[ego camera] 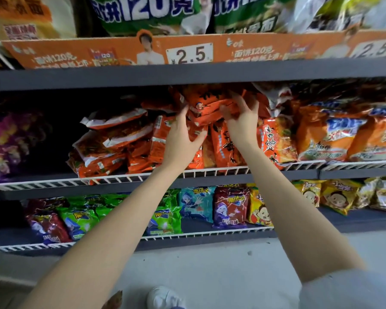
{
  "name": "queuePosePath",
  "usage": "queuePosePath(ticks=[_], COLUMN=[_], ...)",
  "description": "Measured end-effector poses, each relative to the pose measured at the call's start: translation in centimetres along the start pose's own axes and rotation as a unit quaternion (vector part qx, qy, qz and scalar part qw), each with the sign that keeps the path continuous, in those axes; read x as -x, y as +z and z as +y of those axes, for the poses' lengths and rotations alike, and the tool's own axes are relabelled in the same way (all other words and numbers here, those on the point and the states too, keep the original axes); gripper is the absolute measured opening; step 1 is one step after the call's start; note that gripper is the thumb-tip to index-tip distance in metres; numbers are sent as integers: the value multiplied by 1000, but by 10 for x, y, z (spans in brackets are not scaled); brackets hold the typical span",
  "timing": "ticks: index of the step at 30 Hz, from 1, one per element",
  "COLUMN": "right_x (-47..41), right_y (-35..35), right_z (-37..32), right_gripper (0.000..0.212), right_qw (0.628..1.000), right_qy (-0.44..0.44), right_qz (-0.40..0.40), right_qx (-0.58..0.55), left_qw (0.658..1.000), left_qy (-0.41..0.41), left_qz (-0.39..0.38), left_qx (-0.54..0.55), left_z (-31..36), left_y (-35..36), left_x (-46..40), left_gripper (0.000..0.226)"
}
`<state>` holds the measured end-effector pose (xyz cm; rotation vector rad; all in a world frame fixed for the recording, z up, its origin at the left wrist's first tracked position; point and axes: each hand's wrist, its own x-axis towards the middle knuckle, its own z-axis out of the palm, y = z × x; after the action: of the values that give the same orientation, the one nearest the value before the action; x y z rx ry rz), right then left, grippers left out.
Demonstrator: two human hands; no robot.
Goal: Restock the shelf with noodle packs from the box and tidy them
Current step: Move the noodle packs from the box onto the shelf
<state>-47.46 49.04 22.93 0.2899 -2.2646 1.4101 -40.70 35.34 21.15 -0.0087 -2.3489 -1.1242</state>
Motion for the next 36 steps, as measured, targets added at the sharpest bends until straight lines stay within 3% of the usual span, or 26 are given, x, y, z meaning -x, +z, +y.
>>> queuePosePath(ticks=[3, 5, 7, 11, 16, 19, 21, 23, 33, 36], right_x=[1, 8, 12, 8, -5, 5, 24, 41, -3, -6], right_y=[12, 14, 16, 34, 51, 44, 40, 41, 62, 64], right_z=[2, 2, 6, 20, 24, 22, 21, 23, 20, 21], right_gripper=[43, 45, 47, 58, 63, 62, 63, 61, 64, 70], right_qw=[994, 966, 942, 919, 933, 937, 938, 938, 945, 939], right_qy=[-29, -75, -151, -235, -205, -195, -194, -203, -184, -170], right_qz=[41, 81, 114, 63, 4, 20, 47, 57, -76, -102], right_qx=[100, 234, 278, 310, 296, 288, 283, 276, 261, 280], left_qw=[998, 997, 993, 983, 987, 976, 972, 973, 968, 963], left_qy=[-12, -7, 8, 8, 32, 113, 134, 127, 10, 72], left_qz=[15, 30, 46, 71, 46, 65, 39, 18, -44, -24], left_qx=[-53, -72, -113, -171, -147, -174, -187, -194, -246, -258], left_z=[-8, -14, -17, -19, -25, -28, -31, -30, -14, -18], left_y=[5, 9, 11, 9, 10, 5, 4, 7, 9, 6], left_x=[-12, -21, -28, -40, -30, -17, -14, -15, -63, -53], left_gripper=[75, 75, 71, 58, 73, 70, 74, 79, 83, 84])
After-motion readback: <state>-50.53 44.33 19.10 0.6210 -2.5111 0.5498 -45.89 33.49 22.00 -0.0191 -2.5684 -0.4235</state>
